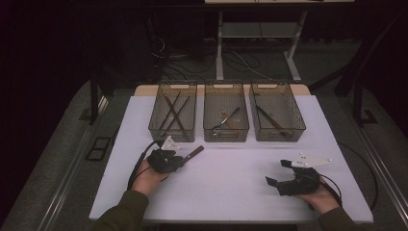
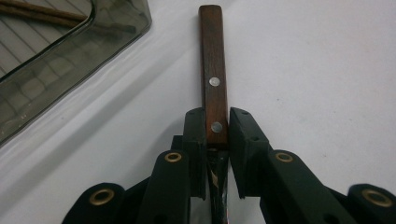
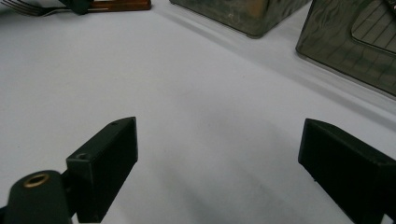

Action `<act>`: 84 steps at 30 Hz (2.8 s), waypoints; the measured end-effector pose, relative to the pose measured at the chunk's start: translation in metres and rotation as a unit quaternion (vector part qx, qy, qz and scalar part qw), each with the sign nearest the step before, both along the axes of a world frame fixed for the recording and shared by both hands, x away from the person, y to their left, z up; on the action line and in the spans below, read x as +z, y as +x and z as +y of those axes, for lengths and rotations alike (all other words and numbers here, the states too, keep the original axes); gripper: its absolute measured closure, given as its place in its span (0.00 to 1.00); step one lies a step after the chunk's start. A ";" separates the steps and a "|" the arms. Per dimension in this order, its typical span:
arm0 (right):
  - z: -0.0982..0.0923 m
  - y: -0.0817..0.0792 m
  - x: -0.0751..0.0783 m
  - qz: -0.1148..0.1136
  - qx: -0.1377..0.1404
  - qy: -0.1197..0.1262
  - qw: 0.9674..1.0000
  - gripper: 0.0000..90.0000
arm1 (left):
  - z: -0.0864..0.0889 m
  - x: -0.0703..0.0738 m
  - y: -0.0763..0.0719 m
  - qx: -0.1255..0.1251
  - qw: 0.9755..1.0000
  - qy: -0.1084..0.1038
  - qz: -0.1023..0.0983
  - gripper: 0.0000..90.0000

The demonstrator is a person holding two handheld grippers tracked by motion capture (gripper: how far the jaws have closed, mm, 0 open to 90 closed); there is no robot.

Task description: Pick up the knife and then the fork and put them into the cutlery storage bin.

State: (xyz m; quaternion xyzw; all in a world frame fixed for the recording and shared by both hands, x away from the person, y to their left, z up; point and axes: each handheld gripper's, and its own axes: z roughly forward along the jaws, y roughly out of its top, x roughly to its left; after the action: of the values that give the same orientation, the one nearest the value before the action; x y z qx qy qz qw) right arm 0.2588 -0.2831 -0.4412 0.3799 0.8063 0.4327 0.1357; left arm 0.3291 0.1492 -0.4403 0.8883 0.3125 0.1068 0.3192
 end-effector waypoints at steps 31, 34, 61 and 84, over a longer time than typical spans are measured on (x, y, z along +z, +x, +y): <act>0.017 0.010 0.014 -0.005 0.087 0.009 0.996 0.13 | -0.036 0.035 -0.020 -0.139 0.988 -0.066 -0.007 0.86; 0.024 0.015 0.022 0.006 0.117 0.008 0.993 0.13 | -0.047 0.041 -0.022 -0.167 0.983 -0.070 -0.006 0.86; 0.081 0.030 0.035 0.050 0.334 -0.062 0.939 0.45 | -0.129 0.041 -0.042 -0.330 0.943 -0.026 0.013 0.86; 0.094 0.021 0.031 0.063 0.377 -0.096 0.919 0.83 | -0.128 0.039 -0.045 -0.359 0.933 -0.021 0.026 0.86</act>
State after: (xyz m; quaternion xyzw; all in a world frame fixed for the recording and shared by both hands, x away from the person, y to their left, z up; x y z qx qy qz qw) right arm 0.2796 -0.1895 -0.4106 0.0592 0.9342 0.3478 -0.0530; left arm 0.2844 0.0210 -0.4015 0.9367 -0.0174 -0.0447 0.3469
